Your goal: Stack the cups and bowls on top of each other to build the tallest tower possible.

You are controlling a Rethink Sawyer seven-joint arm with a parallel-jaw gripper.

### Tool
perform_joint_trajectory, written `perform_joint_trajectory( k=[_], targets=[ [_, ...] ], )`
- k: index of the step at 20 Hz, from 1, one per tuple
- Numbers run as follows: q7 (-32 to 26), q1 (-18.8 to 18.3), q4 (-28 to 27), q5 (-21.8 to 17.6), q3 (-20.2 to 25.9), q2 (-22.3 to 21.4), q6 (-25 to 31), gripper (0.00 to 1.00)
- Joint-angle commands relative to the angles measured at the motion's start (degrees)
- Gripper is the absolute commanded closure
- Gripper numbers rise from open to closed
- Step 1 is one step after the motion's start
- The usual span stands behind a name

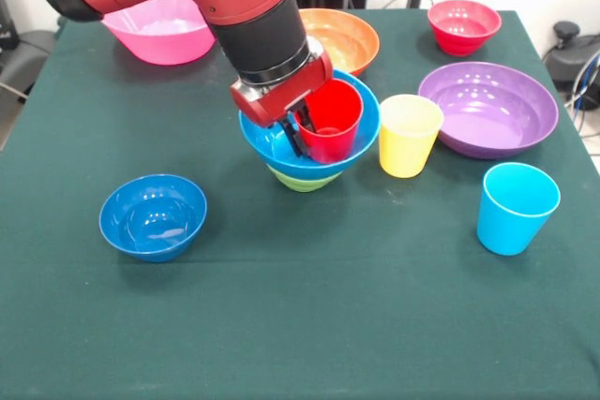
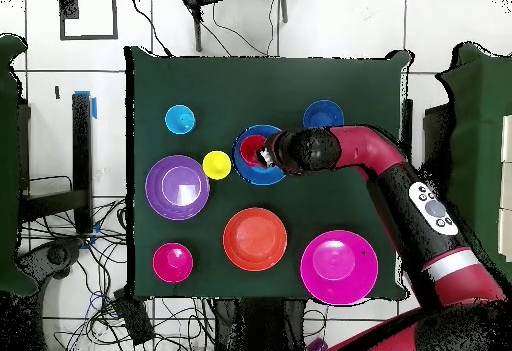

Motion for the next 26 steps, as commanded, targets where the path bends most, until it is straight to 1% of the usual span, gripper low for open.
perform_joint_trajectory(
  k=[1, 15, 21, 23, 26],
  targets=[
    [-11.63, 3.17, -4.57, -5.33, -3.03, 2.96, -0.59, 1.0],
    [-10.7, 4.85, -6.56, -6.15, -4.41, 2.3, 0.38, 1.0],
    [-10.49, 5.62, -5.97, -6.04, -5.16, -0.15, 2.37, 1.0],
    [-10.86, 5.12, -5.07, -5.82, -5.18, -1.3, 2.96, 1.0],
    [-10.81, 5.33, -4.81, -6.0, -5.7, -2.17, 3.63, 1.0]
  ],
)
